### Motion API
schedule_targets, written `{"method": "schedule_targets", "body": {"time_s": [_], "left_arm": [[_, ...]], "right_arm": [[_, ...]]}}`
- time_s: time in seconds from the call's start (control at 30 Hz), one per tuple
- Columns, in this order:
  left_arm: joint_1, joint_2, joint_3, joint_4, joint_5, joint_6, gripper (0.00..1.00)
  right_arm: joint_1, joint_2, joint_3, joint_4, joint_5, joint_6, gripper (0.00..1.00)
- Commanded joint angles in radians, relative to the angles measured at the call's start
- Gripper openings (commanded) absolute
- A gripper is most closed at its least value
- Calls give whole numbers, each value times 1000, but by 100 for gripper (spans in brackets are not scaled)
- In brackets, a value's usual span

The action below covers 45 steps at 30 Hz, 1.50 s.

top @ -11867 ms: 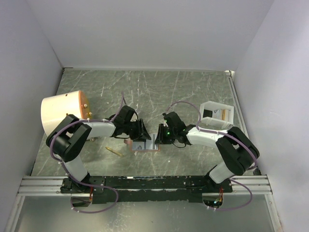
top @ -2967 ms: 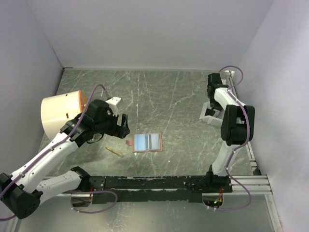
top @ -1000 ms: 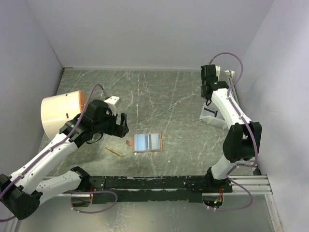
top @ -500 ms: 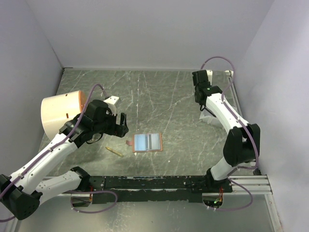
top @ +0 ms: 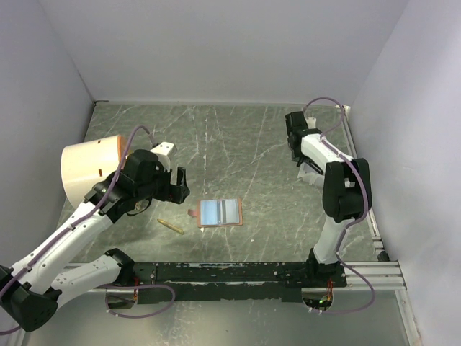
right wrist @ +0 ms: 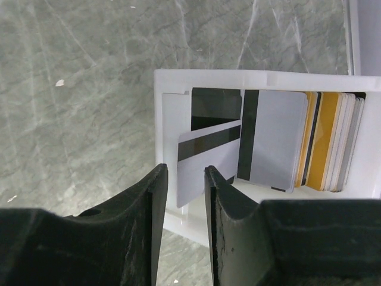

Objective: Put the credit cards into the card holder
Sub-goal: Pick up the credit card from the storage box.

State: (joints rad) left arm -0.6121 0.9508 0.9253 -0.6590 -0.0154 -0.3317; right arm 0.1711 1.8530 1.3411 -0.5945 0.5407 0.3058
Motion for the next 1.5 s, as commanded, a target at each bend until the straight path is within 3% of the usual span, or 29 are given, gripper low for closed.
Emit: {"method": "schedule_targets", "body": {"time_s": [0.0, 0.2, 0.43, 0.7, 0.9, 1.2, 1.47], "left_arm": [[5, -22, -5, -5, -30, -8, 98], [5, -18, -6, -7, -33, -6, 98], [5, -14, -6, -3, -30, -2, 98], [6, -21, -2, -2, -22, 1, 98], [6, -95, -15, 51, 35, 41, 97], [6, -252, -103, 262, 239, 118, 92], [6, -143, -43, 217, 381, 160, 89]], "right_arm": [[-21, 33, 30, 23, 20, 23, 31], [-22, 53, 35, 23, 38, 16, 24], [-22, 20, 42, 0, 66, 5, 1], [-20, -95, 84, -88, 101, -7, 0], [-2, -210, 107, -110, 43, -13, 0], [108, -378, 64, -88, -240, -77, 0], [238, -526, -141, 74, -700, -89, 0]]}}
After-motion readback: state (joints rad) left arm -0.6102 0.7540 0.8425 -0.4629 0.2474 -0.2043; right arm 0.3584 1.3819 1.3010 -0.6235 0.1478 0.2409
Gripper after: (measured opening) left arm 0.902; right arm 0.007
